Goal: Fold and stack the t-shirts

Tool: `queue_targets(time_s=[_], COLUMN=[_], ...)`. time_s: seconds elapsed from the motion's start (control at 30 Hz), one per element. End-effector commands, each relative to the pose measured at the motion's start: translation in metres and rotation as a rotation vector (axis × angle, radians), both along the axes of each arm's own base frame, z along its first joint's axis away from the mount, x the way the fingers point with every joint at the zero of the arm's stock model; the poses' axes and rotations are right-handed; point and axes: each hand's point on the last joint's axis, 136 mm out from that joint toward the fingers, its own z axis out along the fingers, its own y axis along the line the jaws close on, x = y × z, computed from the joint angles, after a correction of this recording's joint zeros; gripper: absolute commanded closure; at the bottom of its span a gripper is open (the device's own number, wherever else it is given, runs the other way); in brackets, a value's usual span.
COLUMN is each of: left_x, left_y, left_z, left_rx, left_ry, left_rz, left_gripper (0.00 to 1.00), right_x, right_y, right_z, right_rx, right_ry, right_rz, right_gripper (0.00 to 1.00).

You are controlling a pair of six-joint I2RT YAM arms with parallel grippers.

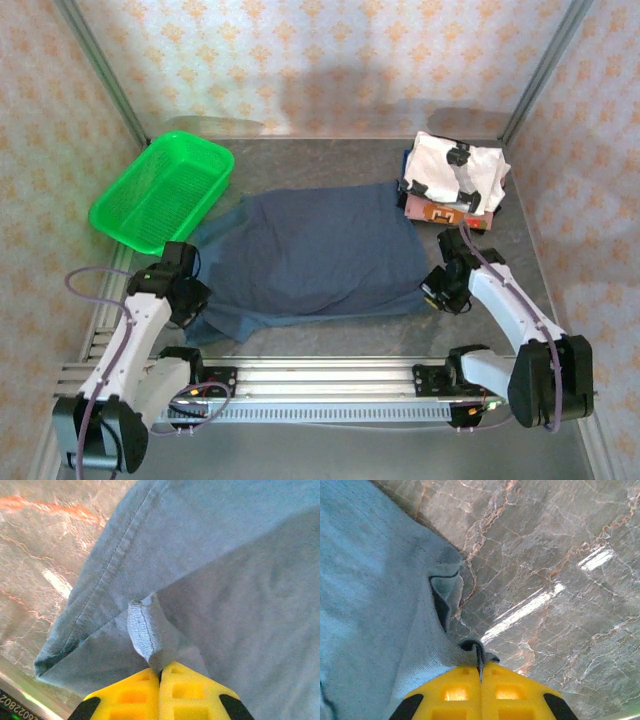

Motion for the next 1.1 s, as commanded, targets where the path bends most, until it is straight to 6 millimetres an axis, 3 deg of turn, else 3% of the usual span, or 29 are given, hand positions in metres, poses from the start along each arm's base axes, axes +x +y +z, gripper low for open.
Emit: queue_targets(time_s=[0.0, 0.4, 1.07], left_x=[-0.018, 0.016, 0.075], left_y=[0.014, 0.018, 0.013], left_z=[0.018, 0.052, 0.049], left_rx=[0.073, 0.105, 0.123], left_ry=[0.0, -0.09, -0.068], left_rz=[0.051, 0.02, -0.131], left_gripper=[1.0, 1.0, 1.0], right_x=[0.003, 0.034, 0.079], right_y=[-0.004, -0.005, -0.006], right_z=[0.015, 0.041, 0.026], right_rx=[-0.018, -0.055, -0.113], right_ry=[-0.023, -0.08, -0.038], right_rz=[0.016, 0.084, 0.169], right_gripper=[1.0, 1.0, 1.0])
